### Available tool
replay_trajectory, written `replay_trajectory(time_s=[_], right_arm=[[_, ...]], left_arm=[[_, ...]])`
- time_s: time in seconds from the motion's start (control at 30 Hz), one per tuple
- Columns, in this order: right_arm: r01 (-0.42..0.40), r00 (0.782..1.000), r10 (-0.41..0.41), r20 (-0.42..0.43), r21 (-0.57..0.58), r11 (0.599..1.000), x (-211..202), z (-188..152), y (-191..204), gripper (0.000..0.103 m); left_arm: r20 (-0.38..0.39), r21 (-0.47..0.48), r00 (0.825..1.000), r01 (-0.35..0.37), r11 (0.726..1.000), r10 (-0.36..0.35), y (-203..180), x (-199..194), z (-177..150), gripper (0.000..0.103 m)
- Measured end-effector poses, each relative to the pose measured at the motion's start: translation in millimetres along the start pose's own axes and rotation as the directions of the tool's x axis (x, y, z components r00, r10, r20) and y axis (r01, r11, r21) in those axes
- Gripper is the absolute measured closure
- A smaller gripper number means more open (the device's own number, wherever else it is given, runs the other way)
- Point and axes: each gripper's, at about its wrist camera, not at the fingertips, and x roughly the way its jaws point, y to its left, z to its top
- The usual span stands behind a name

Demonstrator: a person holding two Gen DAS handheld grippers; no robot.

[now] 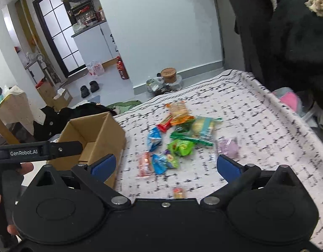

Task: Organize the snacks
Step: 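Grasp the small yellow snack stick with the left gripper while the right approaches the purple packet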

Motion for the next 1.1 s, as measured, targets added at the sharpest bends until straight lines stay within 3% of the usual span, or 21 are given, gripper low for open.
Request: replay_trajectory(time_s=[0.2,0.67,0.93,1.1], right_arm=[[0.044,0.999,-0.044,-0.008,0.012,0.999,-5,0,-21,0.0],[0.101,0.995,-0.101,0.006,0.051,0.994,-3,-3,-65,0.0],[0.076,0.996,-0.079,0.032,0.073,0.994,12,-17,-92,0.002],[0.06,0.998,-0.063,0.025,0.095,0.994,21,-20,-101,0.008]], left_arm=[[-0.009,0.019,0.999,0.046,0.999,-0.045,-17,7,-2,0.0],[-0.098,0.08,0.993,0.077,0.994,-0.069,-69,36,-13,0.0],[-0.151,0.049,0.986,0.081,0.996,-0.073,-82,65,-25,0.003],[-0.207,0.033,0.977,0.065,0.997,-0.056,-88,82,-34,0.017]])
